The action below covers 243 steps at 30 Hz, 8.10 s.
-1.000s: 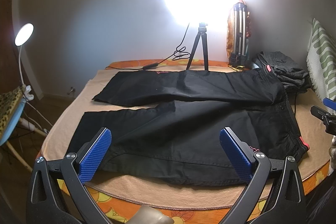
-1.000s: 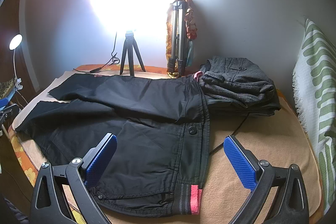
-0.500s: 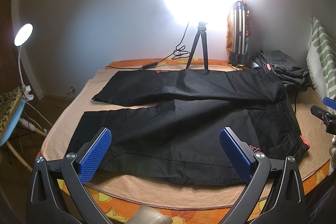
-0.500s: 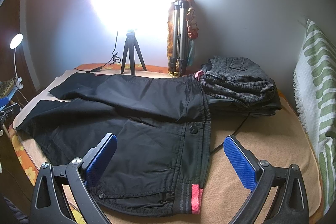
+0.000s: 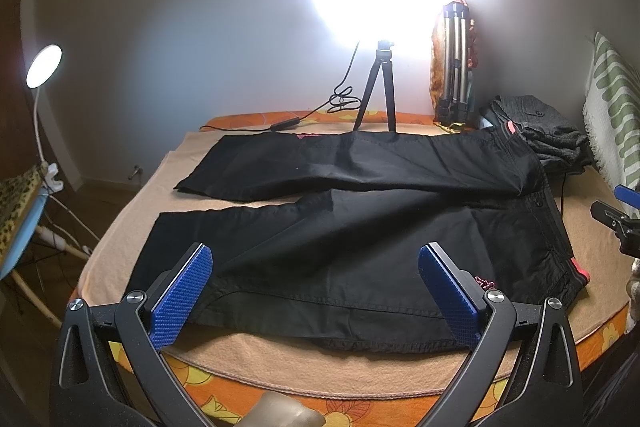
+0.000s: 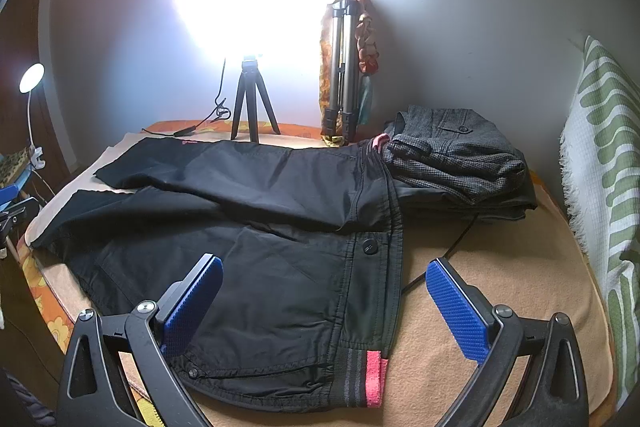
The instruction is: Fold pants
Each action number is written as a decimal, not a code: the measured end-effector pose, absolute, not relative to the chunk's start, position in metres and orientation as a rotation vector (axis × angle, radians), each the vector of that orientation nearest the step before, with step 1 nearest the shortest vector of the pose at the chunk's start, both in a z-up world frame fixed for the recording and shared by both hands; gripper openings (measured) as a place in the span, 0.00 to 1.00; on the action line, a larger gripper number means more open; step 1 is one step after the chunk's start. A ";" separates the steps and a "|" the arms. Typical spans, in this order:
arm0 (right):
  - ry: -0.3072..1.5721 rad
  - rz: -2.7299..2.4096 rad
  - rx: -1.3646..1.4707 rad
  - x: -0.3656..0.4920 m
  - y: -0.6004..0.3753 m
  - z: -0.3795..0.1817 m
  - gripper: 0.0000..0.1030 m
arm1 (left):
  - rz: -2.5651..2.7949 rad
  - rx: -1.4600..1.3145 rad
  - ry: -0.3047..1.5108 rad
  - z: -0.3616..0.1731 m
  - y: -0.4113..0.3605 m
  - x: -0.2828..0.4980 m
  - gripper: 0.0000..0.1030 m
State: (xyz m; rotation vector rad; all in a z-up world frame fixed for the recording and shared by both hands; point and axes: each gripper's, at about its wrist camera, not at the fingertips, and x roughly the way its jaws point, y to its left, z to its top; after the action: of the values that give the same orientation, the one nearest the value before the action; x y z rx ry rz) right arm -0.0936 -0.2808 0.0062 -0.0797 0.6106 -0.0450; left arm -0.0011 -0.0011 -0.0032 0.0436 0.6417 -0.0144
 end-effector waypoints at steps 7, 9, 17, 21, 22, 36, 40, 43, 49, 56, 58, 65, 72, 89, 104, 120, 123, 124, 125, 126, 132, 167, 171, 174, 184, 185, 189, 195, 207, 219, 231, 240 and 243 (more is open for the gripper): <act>0.613 -0.041 -0.078 -0.095 -0.278 0.005 1.00 | -0.027 0.000 0.678 -0.007 0.007 0.005 1.00; 0.614 -0.043 -0.077 -0.094 -0.278 0.005 1.00 | -0.045 -0.041 0.706 -0.011 0.013 0.008 1.00; 0.618 -0.027 -0.062 -0.092 -0.287 0.006 1.00 | -0.008 -0.092 0.753 -0.023 0.030 0.015 1.00; 0.609 -0.013 -0.048 -0.086 -0.294 0.010 1.00 | -0.003 -0.094 0.751 -0.025 0.033 0.020 1.00; 0.603 -0.005 -0.052 -0.084 -0.294 0.011 1.00 | -0.006 -0.100 0.755 -0.027 0.033 0.022 1.00; 0.646 0.121 -0.008 -0.010 -0.305 0.020 0.98 | -0.036 -0.088 0.720 -0.013 0.021 0.059 1.00; 0.661 0.164 -0.056 0.032 -0.310 0.027 0.92 | -0.045 -0.082 0.717 -0.013 0.012 0.072 1.00; 0.691 0.219 -0.160 0.069 -0.304 0.029 0.90 | -0.064 -0.085 0.734 -0.019 0.004 0.083 1.00; 0.775 0.365 -0.316 0.144 -0.278 0.022 0.83 | -0.084 -0.084 0.756 -0.028 -0.009 0.101 1.00; 0.910 0.458 -0.386 0.227 -0.264 -0.011 0.78 | -0.049 -0.087 0.756 -0.030 -0.002 0.111 1.00; 0.955 0.472 -0.402 0.245 -0.260 -0.022 0.78 | -0.038 -0.106 0.762 -0.032 0.001 0.116 1.00; 1.064 0.511 -0.546 0.291 -0.240 -0.066 0.77 | -0.021 -0.130 0.783 -0.040 0.005 0.129 1.00; 1.175 0.524 -0.507 0.326 -0.247 -0.093 0.77 | -0.013 -0.126 0.798 -0.046 0.006 0.135 1.00; 1.189 0.574 -0.467 0.308 -0.258 -0.089 0.23 | 0.006 -0.124 0.782 -0.041 0.004 0.136 1.00; 0.862 0.387 -0.371 0.198 -0.248 -0.024 0.06 | 0.001 -0.274 0.808 -0.038 0.022 0.141 0.99; 0.740 0.268 -0.389 0.053 -0.198 -0.025 0.06 | -0.056 -0.590 0.809 -0.025 0.058 0.171 0.98; 0.695 0.247 -0.482 0.038 -0.186 -0.021 0.06 | -0.057 -0.585 0.863 -0.030 0.057 0.200 0.98; 0.679 0.242 -0.497 0.033 -0.185 -0.018 0.06 | -0.048 -0.576 0.886 -0.033 0.054 0.209 0.98; 0.677 0.245 -0.488 0.030 -0.186 -0.016 0.06 | -0.045 -0.568 0.911 -0.036 0.051 0.216 0.98; 0.681 0.253 -0.469 0.029 -0.187 -0.015 0.06 | -0.043 -0.557 0.947 -0.041 0.046 0.224 0.98; 0.689 0.292 -0.549 0.008 -0.168 -0.032 0.06 | -0.038 -0.438 1.120 -0.062 0.004 0.250 0.98; 0.663 0.339 -0.807 -0.055 -0.130 -0.068 0.06 | -0.003 -0.400 0.932 -0.072 0.035 0.211 0.05; 0.638 0.328 -0.805 -0.063 -0.129 -0.062 0.06 | -0.025 -0.442 0.883 -0.062 0.050 0.186 0.05; 0.624 0.333 -0.803 -0.072 -0.132 -0.057 0.06 | -0.024 -0.495 0.844 -0.062 0.062 0.156 0.05; 0.630 0.394 -0.855 -0.121 -0.139 -0.064 0.06 | 0.021 -0.575 0.800 -0.089 0.068 0.065 0.05; 0.634 0.399 -0.864 -0.126 -0.140 -0.068 0.06 | 0.023 -0.563 0.803 -0.090 0.066 0.059 0.05; 0.652 0.407 -0.897 -0.141 -0.142 -0.081 0.06 | 0.030 -0.543 0.817 -0.097 0.063 0.043 0.05; 0.675 0.421 -0.915 -0.147 -0.143 -0.088 0.06 | 0.038 -0.512 0.831 -0.098 0.068 0.023 0.14; 0.739 0.461 -0.909 -0.137 -0.143 -0.096 0.06 | 0.126 -0.131 0.794 -0.049 0.049 0.043 0.60; 0.748 0.471 -0.884 -0.139 -0.142 -0.093 0.06 | 0.324 0.348 0.896 -0.094 0.014 0.144 0.57; 0.773 0.472 -0.882 -0.137 -0.141 -0.096 0.06 | 0.278 -0.450 0.806 -0.079 0.161 0.080 0.11; 0.799 0.472 -0.886 -0.130 -0.141 -0.101 0.07 | 0.297 -0.510 0.833 -0.097 0.205 0.052 0.12; 0.812 0.466 -0.868 -0.128 -0.141 -0.099 0.07 | 0.321 -0.513 0.829 -0.099 0.214 0.050 0.12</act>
State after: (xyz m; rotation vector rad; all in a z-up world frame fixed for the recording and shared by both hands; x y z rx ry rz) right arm -0.1276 -0.1405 -0.0994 -0.8675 0.8120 0.4662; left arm 0.0500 0.2141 -0.0987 -0.5132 0.8288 0.3213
